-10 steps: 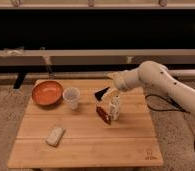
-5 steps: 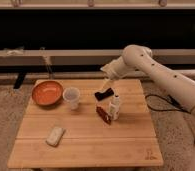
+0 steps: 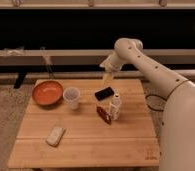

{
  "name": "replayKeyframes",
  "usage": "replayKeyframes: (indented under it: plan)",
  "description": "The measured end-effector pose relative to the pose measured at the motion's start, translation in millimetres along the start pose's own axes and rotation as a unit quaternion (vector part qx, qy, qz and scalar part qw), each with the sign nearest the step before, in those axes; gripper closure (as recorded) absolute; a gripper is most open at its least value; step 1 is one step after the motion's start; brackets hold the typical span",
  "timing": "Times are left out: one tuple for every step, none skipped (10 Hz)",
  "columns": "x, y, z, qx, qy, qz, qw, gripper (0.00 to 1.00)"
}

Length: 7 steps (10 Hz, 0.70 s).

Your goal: Place the eraser in the ceramic cup

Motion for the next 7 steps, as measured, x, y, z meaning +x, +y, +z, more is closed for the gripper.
replayKeyframes:
  plan:
    - [5, 3, 10, -0.003, 0.011, -0.007, 0.9999, 0.2]
    - [9, 6, 21, -0.003, 0.024, -0.018, 0.9995, 0.2]
    - [18, 11, 35, -0.002, 0.043, -0.029, 0.9987, 0.2]
    - [22, 12, 44, 0.003, 0.052, -0.038, 0.9979, 0.2]
    - [30, 14, 53, 0.009, 0.064, -0.048, 0.9968, 0.2]
    - [39, 14, 62, 0.011, 0.075, -0.055, 0.9956, 0.2]
    - [50, 12, 72, 0.007, 0.09, -0.064, 0.9939, 0.2]
